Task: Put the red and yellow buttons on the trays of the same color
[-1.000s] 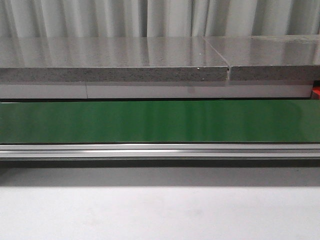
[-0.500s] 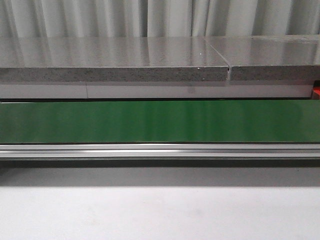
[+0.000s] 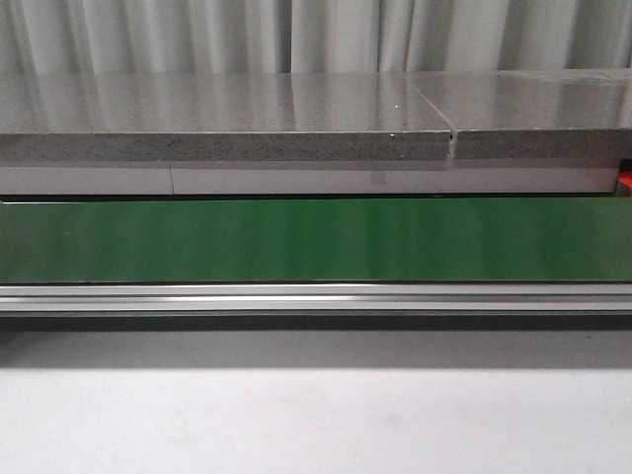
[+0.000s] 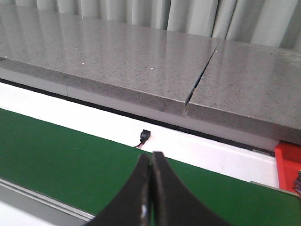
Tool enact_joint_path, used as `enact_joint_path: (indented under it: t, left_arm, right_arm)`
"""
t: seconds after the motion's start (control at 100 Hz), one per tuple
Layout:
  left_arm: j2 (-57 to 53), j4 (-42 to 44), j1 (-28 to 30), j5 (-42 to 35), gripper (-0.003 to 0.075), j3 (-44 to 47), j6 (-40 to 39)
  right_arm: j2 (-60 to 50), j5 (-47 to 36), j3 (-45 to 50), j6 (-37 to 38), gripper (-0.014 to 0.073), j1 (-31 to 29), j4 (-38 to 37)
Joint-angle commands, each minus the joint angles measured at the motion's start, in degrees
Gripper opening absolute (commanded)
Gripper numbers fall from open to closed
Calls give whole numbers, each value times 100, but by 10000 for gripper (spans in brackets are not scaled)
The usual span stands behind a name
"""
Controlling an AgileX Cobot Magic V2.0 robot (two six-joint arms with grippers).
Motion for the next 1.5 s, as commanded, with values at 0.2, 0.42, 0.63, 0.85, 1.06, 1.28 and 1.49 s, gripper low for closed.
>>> enact_joint_path:
  t: [0.2, 0.42, 0.63, 0.85, 1.06, 1.28, 1.49]
  left_arm:
    - [26, -68, -29, -410, -19, -139, -19]
    - [26, -68, -29, -410, -19, -139, -19]
    - [26, -68, -29, -410, -19, -139, -19]
    - [26, -68, -29, -410, -19, -139, -19]
    - [26, -68, -29, -410, -19, -139, -19]
    - [26, -68, -29, -410, -19, -139, -19]
    - [26, -68, -29, -410, -19, -139, -19]
  right_arm:
    - [24, -275, -166, -41, -67, 1, 80]
    - [6, -440, -166, -25, -67, 1, 69]
    - [-485, -439, -166, 1343, -67, 1, -1296]
    - [-1055, -459, -106, 3589, -67, 1, -3572]
    - [-1520, -874, 553, 4684, -67, 1, -4553]
    - [-1959, -1940, 1557, 4684, -67, 21, -4553]
    - [-2293, -2581, 2411, 4684, -67, 179, -4553]
